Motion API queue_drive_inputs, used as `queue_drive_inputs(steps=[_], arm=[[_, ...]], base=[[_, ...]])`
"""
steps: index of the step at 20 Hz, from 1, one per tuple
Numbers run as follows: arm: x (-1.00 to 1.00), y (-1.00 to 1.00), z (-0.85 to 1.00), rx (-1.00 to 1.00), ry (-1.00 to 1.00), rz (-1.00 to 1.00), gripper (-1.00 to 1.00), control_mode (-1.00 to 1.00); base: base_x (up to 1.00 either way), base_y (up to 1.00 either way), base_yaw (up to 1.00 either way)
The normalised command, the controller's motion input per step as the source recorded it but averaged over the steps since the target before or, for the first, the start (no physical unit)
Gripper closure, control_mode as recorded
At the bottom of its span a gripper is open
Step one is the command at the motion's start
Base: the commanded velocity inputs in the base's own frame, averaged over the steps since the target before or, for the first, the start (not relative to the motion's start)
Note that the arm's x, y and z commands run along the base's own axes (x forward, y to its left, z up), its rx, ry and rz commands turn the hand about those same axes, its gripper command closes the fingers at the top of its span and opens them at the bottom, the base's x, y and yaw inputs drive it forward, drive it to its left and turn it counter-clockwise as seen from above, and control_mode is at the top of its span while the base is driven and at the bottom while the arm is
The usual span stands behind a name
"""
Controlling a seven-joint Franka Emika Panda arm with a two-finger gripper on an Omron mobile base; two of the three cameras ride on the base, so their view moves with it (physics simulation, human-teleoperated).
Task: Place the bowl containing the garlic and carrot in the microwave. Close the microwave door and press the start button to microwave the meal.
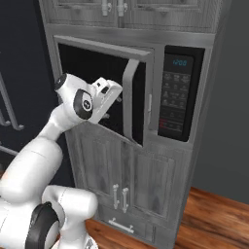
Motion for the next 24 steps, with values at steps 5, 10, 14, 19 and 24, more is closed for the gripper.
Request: queue_drive_inputs(steps=[5,10,14,19,24], arm=[[0.89,0.00,0.11,0.00,-0.19,0.17,-1.00,-1.00],[1.00,0.00,0.03,0.00,-0.07,0.13,-1.00,-1.00],[0.97,0.00,0.23,0.00,0.00,0.06,-1.00,-1.00],[0.71,0.02,0.30,0.00,0.00,0.02,-1.00,-1.00],[-0.45,0.29,0.23,-0.01,-0.02,0.00,-1.00,-1.00]], base=[[0.00,0.00,0.00],[0.00,0.00,0.00],[0.00,0.00,0.00],[0.00,0.00,0.00],[0.00,0.00,0.00]])
